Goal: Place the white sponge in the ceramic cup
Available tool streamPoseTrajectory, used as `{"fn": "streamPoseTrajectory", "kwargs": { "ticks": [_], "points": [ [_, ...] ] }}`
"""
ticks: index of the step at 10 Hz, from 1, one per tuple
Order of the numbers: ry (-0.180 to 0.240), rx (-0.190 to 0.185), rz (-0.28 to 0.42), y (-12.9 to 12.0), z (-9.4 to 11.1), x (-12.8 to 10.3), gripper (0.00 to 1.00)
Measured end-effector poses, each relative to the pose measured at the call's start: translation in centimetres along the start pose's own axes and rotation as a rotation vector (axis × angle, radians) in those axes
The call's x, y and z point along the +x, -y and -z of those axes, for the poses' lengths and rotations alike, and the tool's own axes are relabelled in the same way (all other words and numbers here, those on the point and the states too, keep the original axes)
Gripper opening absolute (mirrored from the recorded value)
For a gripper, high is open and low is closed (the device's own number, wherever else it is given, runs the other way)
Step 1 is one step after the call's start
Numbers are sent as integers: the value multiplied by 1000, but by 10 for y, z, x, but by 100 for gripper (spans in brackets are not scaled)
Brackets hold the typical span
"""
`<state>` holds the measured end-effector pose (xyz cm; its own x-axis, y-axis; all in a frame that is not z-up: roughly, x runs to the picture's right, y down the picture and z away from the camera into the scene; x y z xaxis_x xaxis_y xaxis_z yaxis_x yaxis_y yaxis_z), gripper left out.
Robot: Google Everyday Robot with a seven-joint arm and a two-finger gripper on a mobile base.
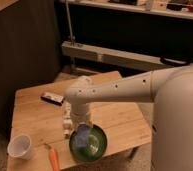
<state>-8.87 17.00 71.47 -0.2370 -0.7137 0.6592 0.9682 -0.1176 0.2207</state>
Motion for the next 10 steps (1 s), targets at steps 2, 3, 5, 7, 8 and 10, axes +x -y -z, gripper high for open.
{"fn": "streamPoseTrajectory", "kwargs": {
  "ticks": [2, 3, 5, 7, 8, 10],
  "points": [
    [-84, -3, 74, 26, 49, 8, 0],
    [-130, -1, 122, 41, 74, 13, 0],
    [-222, 23, 229, 73, 116, 23, 0],
    [-347, 83, 418, 127, 164, 45, 0],
    [-392, 116, 503, 151, 179, 54, 0],
    [-496, 229, 716, 203, 207, 77, 0]
  ]
}}
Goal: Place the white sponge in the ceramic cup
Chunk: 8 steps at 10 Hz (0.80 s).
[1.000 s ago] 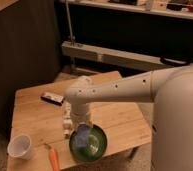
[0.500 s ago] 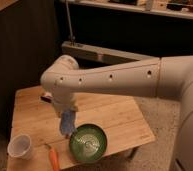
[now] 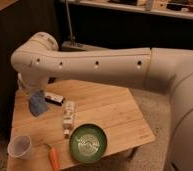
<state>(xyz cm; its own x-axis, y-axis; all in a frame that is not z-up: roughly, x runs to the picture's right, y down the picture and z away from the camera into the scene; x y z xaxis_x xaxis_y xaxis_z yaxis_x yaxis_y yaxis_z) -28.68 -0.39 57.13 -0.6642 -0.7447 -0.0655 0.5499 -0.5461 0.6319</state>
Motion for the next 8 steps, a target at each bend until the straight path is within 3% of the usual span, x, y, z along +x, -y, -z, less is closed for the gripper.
{"fn": "streamPoseTrajectory", "kwargs": {
  "ticks": [1, 2, 3, 5, 8],
  "points": [
    [-73, 128, 124, 16, -11, 35, 0],
    [-127, 217, 207, 27, -19, 58, 0],
    [-171, 272, 259, 33, -23, 74, 0],
    [-257, 351, 336, 36, -29, 98, 0],
    [-313, 390, 378, 35, -32, 112, 0]
  ]
}}
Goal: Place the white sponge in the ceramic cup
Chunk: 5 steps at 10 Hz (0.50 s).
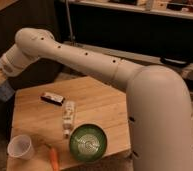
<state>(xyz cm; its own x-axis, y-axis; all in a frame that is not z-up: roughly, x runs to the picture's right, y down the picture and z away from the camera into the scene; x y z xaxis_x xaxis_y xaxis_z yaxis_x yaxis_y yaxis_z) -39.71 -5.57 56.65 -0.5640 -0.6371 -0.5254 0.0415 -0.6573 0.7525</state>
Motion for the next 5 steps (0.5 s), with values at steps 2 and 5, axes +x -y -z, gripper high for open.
{"fn": "streamPoseTrajectory", "kwargs": {
  "ticks": [2, 5],
  "points": [
    [9, 11, 2, 3, -2, -3, 0],
    [4, 36, 16, 20, 4, -29, 0]
  ]
}}
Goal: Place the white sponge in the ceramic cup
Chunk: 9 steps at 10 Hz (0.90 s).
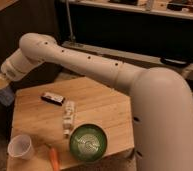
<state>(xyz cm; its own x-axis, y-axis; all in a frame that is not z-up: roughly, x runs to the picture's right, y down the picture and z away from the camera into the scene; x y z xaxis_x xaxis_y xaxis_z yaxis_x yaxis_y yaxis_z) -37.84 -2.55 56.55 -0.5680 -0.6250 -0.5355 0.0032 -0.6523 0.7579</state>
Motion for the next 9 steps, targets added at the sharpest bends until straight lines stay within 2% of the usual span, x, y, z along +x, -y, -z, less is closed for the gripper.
{"fn": "streamPoseTrajectory", "kwargs": {
  "ticks": [2, 5, 6, 7, 9],
  "points": [
    [-47, 9, 17, 14, 15, -19, 0],
    [-139, 91, 47, 25, 9, -32, 0],
    [-173, 147, 49, 25, -1, -38, 0],
    [-185, 181, 49, 25, -8, -43, 0],
    [-205, 296, 42, 32, -32, -59, 0]
  ]
}}
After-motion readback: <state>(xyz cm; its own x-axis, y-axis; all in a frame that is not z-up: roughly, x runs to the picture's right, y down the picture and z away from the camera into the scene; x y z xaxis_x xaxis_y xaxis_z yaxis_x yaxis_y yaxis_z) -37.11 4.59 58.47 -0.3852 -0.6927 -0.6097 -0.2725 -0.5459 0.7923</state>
